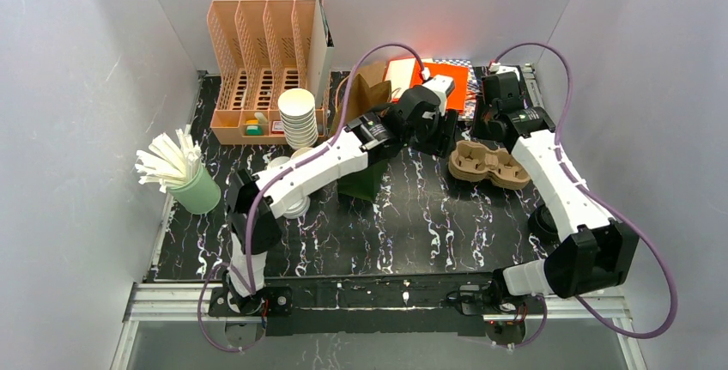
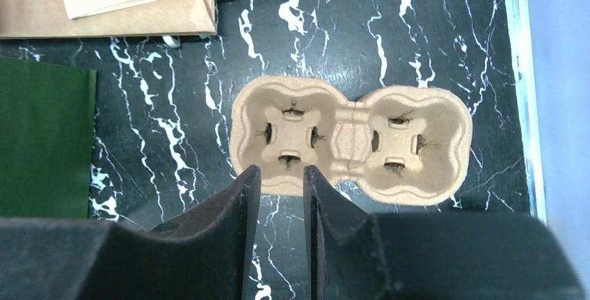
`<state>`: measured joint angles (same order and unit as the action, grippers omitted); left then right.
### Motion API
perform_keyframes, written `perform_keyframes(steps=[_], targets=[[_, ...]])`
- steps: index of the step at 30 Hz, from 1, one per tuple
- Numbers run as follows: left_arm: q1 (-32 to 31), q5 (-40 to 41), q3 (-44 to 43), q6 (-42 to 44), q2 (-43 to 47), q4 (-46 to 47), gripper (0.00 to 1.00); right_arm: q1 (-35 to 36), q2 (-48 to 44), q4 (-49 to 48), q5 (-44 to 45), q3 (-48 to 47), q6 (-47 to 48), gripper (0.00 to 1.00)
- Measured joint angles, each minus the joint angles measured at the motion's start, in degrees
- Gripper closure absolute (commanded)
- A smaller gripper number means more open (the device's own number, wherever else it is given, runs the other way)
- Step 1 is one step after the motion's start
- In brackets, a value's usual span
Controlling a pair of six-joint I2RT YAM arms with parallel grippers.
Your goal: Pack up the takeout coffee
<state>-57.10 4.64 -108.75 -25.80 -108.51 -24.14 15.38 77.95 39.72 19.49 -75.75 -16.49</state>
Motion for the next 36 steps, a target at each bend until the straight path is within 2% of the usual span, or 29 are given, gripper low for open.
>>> perform_keyframes(steps=[1,4,5,7,12,20,29,36], targets=[[0.0,-0.48,-0.17,-0.2,-0.7,0.11,0.48,-0.22,0.15,0.35,0.09,0.0,0.02,0.54],[0.0,-1.75,-1.81,-0.7,-3.5,0.15,0.48,-3.43,0.98,1.25,-1.77,0.2,-0.26,0.25],[0.0,-2.25,-2.47,-0.87,-4.55,0.17,0.47,-5.6,1.49,1.38,-2.86,0.28,-0.42,0.2],[0.0,-2.71,-3.23,-1.27,-6.12,0.13,0.47,-9.75,2.64,1.33,-4.72,0.87,-0.63,0.17],[0.0,-3.32,-5.25,-1.79,-9.4,-0.13,0.47,-13.49,6.29,1.01,-6.64,3.32,-1.36,0.22],[0.0,-3.15,-6.1,-1.86,-9.92,-0.33,0.46,-13.07,13.79,-0.92,-7.8,5.81,-2.67,0.19],[0.0,-2.25,-6.08,-1.29,-9.9,-0.63,0.46,-13.07,16.7,-2.45,-6.29,7.19,-2.69,0.47],[0.0,-2.1,-6.08,-1.11,-9.9,-0.81,0.46,-13.05,16.63,-0.98,-6.19,6.58,-2.82,0.54]])
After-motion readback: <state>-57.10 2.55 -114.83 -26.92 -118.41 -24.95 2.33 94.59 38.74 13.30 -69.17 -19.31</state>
